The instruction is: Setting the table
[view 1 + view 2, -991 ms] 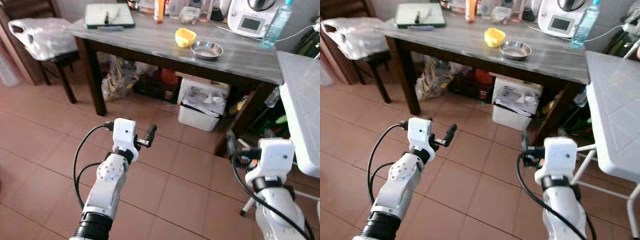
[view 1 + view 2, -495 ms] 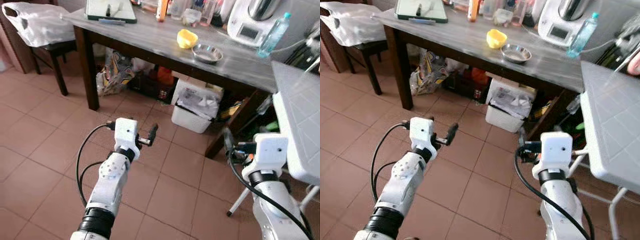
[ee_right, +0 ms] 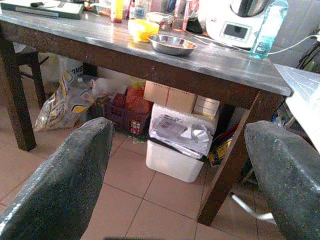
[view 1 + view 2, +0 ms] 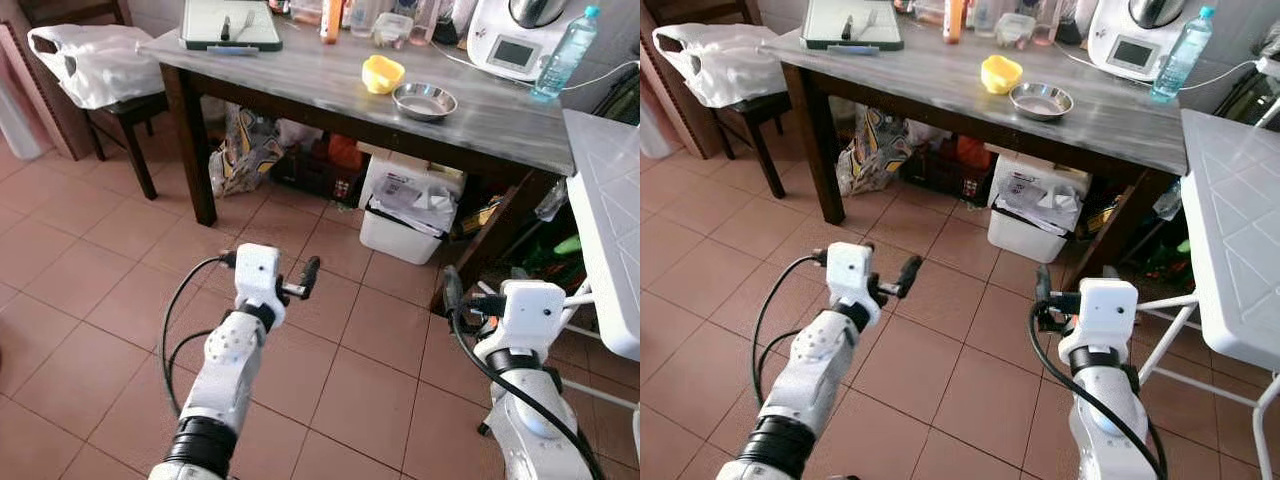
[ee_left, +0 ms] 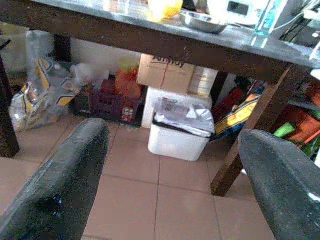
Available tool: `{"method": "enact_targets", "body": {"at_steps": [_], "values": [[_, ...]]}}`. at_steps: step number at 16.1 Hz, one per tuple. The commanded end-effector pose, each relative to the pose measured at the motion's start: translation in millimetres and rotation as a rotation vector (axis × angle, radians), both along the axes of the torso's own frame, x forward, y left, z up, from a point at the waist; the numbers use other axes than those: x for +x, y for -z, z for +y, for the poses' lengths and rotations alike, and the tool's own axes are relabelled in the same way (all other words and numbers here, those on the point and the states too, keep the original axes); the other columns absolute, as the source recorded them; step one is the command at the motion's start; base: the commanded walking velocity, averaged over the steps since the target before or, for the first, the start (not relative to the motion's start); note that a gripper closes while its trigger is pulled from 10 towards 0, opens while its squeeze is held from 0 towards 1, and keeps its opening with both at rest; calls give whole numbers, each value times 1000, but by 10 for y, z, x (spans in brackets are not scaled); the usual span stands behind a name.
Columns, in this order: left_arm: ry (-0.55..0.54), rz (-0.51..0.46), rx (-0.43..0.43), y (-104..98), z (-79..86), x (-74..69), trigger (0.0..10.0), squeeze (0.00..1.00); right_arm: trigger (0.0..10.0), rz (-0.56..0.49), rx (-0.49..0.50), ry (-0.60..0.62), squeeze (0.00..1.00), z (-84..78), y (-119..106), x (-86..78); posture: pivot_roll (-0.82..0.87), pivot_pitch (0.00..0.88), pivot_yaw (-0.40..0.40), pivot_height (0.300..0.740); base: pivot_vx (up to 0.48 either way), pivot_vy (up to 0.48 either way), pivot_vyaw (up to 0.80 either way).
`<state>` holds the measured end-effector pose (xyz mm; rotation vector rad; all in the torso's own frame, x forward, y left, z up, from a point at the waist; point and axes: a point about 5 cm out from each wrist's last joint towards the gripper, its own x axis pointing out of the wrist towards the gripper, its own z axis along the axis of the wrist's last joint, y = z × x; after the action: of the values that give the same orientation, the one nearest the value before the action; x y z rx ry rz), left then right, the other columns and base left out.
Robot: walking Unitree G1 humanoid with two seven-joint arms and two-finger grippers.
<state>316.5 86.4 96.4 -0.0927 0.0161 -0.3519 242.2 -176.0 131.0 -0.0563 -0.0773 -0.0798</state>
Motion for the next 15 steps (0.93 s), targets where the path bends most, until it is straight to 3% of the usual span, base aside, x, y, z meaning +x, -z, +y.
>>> {"method": "enact_targets", "body": {"at_steps": [1,2,4,7,10,15], "values": [[-2,-14,0,-10,-40,-7,10000,0,10000,-22,-2,35,0,-71,-34,5,44,67,-76,740,0,0,0],[-15,-29,1,-29,-28,-5,10000,0,10000,-31,4,43,0,-86,-45,-2,41,66,-76,740,0,0,0],[-71,-58,22,-77,174,9,10000,0,10000,-34,10,90,0,-157,-67,-124,37,74,-70,740,0,0,0],[-74,-48,73,1,305,-60,10000,0,10000,-3,28,118,0,-163,32,-240,37,79,-61,740,0,0,0],[-53,-62,63,-41,231,-15,10000,0,10000,-20,26,108,0,-118,-6,-212,30,71,-57,740,0,0,-731],[-12,-81,57,-91,158,11,10000,0,10000,-33,6,97,0,-102,-36,-174,29,69,-46,740,0,-58,0]]}}
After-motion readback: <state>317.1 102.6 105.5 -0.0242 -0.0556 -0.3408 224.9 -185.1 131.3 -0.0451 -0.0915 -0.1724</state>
